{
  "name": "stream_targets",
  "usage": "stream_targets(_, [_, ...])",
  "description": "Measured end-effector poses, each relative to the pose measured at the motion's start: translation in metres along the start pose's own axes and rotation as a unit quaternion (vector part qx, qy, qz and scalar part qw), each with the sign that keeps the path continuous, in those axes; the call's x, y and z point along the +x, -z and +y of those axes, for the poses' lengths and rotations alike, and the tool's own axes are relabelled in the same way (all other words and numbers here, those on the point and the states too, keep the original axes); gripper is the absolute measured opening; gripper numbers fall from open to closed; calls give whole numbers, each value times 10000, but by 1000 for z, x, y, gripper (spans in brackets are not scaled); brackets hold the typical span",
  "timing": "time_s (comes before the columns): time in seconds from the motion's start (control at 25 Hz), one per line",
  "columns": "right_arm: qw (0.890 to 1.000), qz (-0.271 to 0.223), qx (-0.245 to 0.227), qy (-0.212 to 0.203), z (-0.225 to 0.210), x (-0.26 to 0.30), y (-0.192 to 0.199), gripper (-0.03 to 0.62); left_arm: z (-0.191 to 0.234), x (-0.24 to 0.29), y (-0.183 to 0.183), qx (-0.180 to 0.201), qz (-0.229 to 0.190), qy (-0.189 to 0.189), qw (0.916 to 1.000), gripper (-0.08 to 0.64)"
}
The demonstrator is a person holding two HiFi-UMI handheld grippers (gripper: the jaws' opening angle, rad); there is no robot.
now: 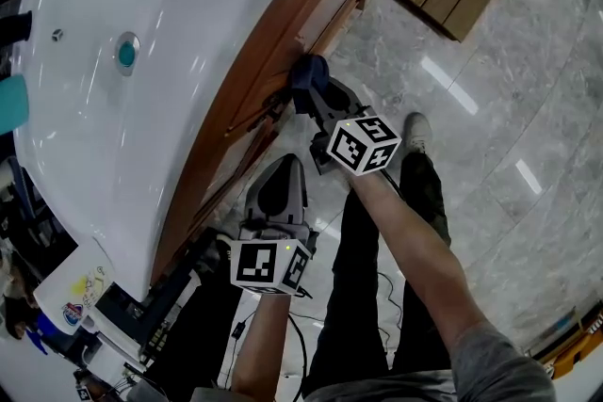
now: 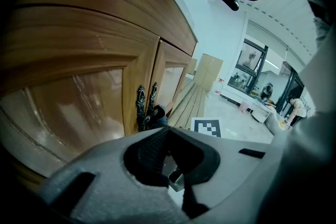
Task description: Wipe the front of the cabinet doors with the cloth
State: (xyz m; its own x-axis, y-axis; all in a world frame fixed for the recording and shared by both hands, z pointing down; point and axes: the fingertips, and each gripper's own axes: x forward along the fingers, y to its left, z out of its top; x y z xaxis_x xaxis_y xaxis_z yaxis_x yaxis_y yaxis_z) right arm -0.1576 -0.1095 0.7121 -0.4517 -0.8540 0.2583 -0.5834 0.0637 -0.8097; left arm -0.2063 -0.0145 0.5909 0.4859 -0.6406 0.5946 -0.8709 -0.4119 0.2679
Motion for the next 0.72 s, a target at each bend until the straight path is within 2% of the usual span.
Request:
stream_targets(0.36, [9995,15,294,-80,8,-5,11,78,2,-7,5,-48,-1,-33,10000,6])
stream_targets(0.72, [9992,263,-213,-198,17,-30,-3,78,-3,-12,-1,-146,-101,-54,9998,6])
